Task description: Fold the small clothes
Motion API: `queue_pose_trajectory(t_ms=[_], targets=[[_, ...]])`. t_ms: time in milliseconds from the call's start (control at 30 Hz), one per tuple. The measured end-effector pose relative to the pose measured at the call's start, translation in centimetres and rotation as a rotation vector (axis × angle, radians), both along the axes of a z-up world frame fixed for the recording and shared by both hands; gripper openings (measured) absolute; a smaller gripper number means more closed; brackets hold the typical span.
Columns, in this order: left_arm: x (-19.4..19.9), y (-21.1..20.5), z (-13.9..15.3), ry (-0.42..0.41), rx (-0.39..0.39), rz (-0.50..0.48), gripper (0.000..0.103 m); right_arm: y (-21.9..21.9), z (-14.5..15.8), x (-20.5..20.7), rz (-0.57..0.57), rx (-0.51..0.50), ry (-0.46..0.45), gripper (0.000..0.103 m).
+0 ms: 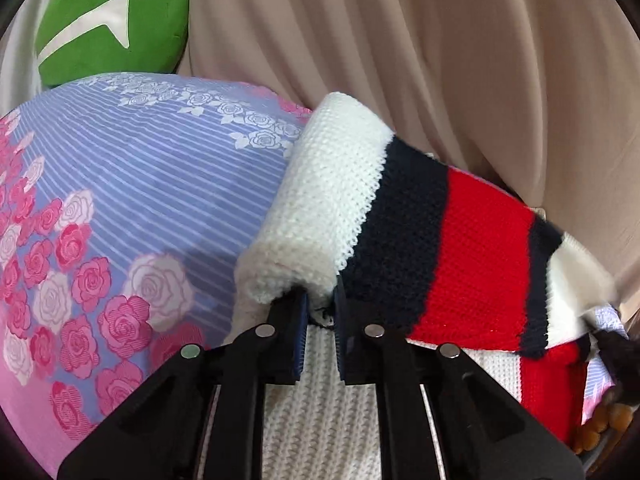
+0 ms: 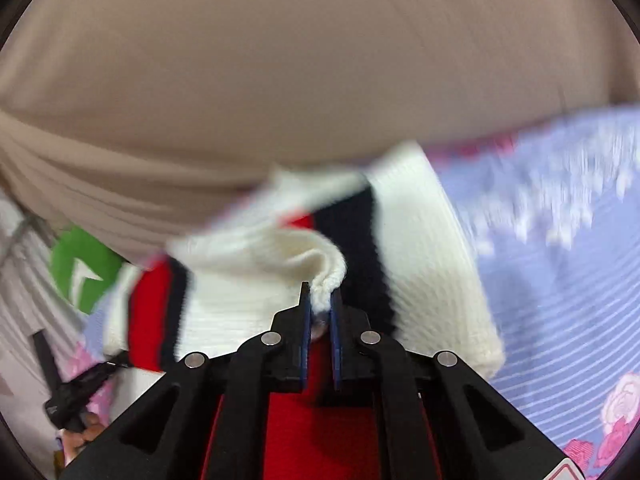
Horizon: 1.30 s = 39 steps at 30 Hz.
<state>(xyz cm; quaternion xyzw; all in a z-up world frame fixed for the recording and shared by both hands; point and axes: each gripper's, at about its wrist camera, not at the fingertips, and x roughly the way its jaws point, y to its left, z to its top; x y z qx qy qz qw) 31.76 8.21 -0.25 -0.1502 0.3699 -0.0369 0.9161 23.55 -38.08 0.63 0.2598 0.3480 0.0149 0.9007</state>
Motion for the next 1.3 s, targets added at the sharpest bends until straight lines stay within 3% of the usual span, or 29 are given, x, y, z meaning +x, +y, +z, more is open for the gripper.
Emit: queue_pose_trajectory(t_ms=[100, 200, 300, 400, 433, 500, 567, 633, 667, 800, 833, 867, 933, 1067, 1200, 1233, 1300], targets=[[-0.3, -0.1, 0.0, -0.009, 0.017, 0.008, 0.011, 0.1, 3.0, -2.4, -0.074, -0.03, -0.088, 0.01], [-1.1, -1.6, 0.1, -0.012, 0.019, 0.013, 0.012, 2.4, 5.8, -3.3, -0.032, -0.087, -0.173, 0.015], [-1.1, -1.7, 0.0, -0.012, 0.027, 0.012, 0.012, 7.0, 6.8, -0.6, 0.116, -0.15, -0.155, 0.015], [-1.2, -2.1, 0.4, -0.011, 0.027, 0.012, 0.013, 10.2, 5.3, 3.6, 0.208, -0.213, -0.083, 0.014], [-1.2, -2.0, 0.4, -0.011, 0.022, 0.011, 0.013, 10.4, 3.9, 5.3, 0.189, -0.241, -0.029, 0.014], [-1.1, -1.8, 0.4, -0.01, 0.007, 0.011, 0.014, 10.0, 1.1, 6.7, 0.129, -0.268, 0.022, 0.0], [-1.1, -1.6, 0.5, -0.009, -0.003, 0.011, 0.014, 8.1, 1.1, 7.6, 0.058, -0.19, -0.002, 0.0], [-0.8, -1.5, 0.5, -0.01, 0.0, 0.017, 0.014, 6.8, 2.3, 7.5, -0.091, -0.183, 0.003, 0.0], [-0.9, -1.5, 0.5, -0.01, 0.005, 0.023, 0.015, 7.2, 3.0, 7.3, -0.1, -0.194, -0.012, 0.015], [-0.8, -1.6, 0.4, -0.012, 0.011, 0.028, 0.015, 15.3, 5.8, 7.8, 0.172, -0.183, -0.101, 0.016], [-0.9, -1.6, 0.4, -0.012, 0.009, 0.028, 0.015, 18.2, 6.1, 8.4, 0.255, -0.199, -0.105, 0.025], [-0.9, -1.5, 0.4, -0.012, 0.006, 0.027, 0.015, 21.2, 6.1, 9.1, 0.327, -0.226, -0.102, 0.042], [-1.0, -1.5, 0.4, -0.013, 0.0, 0.025, 0.015, 25.3, 6.0, 10.1, 0.402, -0.3, -0.107, 0.055], [-1.0, -1.4, 0.4, -0.013, -0.002, 0.024, 0.015, 30.5, 4.7, 13.2, 0.459, -0.4, -0.06, 0.059], [-0.9, -1.5, 0.4, -0.013, 0.0, 0.023, 0.015, 31.9, 3.0, 15.9, 0.455, -0.474, -0.002, 0.065], [-0.9, -1.5, 0.4, -0.013, 0.001, 0.023, 0.015, 30.8, 2.2, 15.2, 0.459, -0.492, 0.011, 0.063], [-0.9, -1.5, 0.4, -0.013, 0.002, 0.025, 0.015, 31.6, 1.9, 15.5, 0.485, -0.518, -0.003, 0.042]])
